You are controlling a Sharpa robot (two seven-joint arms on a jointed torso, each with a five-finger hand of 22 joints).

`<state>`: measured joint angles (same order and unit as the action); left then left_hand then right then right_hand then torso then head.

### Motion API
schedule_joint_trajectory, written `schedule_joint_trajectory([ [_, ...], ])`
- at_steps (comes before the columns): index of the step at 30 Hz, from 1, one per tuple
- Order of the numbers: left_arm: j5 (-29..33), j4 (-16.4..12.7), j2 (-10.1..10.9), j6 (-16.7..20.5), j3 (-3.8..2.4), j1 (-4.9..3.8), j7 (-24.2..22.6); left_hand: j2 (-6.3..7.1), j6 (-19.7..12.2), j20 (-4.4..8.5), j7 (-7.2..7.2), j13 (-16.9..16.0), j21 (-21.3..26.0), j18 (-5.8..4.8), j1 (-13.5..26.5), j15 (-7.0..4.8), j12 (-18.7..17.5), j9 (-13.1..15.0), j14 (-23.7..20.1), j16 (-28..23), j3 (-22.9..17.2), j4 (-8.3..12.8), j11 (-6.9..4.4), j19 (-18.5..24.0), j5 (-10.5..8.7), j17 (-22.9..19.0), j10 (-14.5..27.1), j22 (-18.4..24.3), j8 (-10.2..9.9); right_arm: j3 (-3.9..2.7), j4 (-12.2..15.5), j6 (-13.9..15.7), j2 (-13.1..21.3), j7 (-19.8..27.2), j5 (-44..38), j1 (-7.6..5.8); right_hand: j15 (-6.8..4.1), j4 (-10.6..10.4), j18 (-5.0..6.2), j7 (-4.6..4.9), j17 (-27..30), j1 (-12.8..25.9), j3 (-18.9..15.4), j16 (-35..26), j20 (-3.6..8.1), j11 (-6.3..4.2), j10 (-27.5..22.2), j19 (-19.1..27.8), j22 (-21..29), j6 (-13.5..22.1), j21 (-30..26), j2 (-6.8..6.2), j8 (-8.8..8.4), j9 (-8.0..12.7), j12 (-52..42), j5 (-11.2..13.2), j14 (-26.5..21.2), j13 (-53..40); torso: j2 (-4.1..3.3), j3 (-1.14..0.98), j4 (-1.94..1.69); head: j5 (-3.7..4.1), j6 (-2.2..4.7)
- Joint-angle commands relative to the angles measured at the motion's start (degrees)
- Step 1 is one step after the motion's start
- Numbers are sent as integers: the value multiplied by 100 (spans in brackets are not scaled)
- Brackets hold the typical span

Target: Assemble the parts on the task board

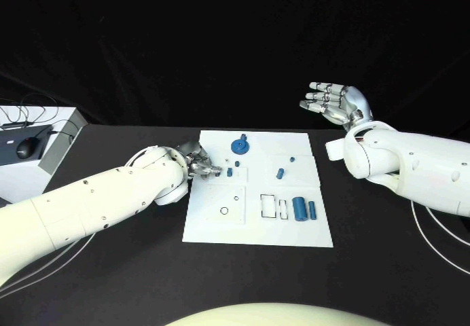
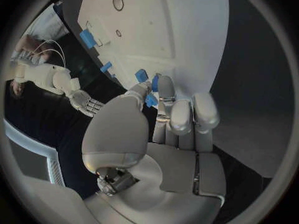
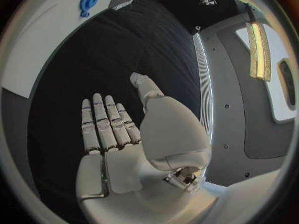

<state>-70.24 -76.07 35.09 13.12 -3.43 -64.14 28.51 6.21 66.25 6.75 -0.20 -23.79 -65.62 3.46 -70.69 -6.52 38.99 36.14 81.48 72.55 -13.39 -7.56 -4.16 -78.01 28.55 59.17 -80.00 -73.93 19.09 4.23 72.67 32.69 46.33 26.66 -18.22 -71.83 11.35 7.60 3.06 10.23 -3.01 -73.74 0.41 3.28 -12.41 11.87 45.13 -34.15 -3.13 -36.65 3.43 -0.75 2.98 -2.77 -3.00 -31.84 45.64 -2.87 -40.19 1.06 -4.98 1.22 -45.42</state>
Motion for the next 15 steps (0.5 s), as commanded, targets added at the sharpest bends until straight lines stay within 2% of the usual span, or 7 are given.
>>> schedule_joint_trajectory([
  [1,-94,-18,1,34,0,19,-103,33,26,15,-6,7,-25,40,-46,9,14,0,-9,14,-885,845,-37,-22,19,7,-15,-8,1,-2,12,-85,3,61,-10,1,16,22,-75,375,8,61,8,-38,-3,13,45,36,8,-24,-26,26,-33,5,16,-32,-29,3,1,-2,2,-4,-9],
  [4,-97,-21,10,12,1,25,-95,33,26,15,-6,7,-25,40,-46,9,14,0,-9,14,-885,845,-37,-22,19,7,-15,-8,1,-2,13,-85,6,60,-9,1,16,22,-75,375,8,61,8,-38,-3,13,45,36,8,-24,-26,26,-33,5,16,-32,-29,3,2,-1,-6,0,-14],
  [15,-99,-36,40,-60,2,31,-62,37,27,20,-5,8,-29,36,-48,9,12,1,-12,11,-893,849,-37,-25,17,2,-15,-12,1,-2,17,-87,11,64,-8,1,16,22,-75,375,8,61,8,-38,-3,13,45,36,8,-24,-26,26,-33,5,16,-32,-29,3,3,-6,2,-6,-18],
])
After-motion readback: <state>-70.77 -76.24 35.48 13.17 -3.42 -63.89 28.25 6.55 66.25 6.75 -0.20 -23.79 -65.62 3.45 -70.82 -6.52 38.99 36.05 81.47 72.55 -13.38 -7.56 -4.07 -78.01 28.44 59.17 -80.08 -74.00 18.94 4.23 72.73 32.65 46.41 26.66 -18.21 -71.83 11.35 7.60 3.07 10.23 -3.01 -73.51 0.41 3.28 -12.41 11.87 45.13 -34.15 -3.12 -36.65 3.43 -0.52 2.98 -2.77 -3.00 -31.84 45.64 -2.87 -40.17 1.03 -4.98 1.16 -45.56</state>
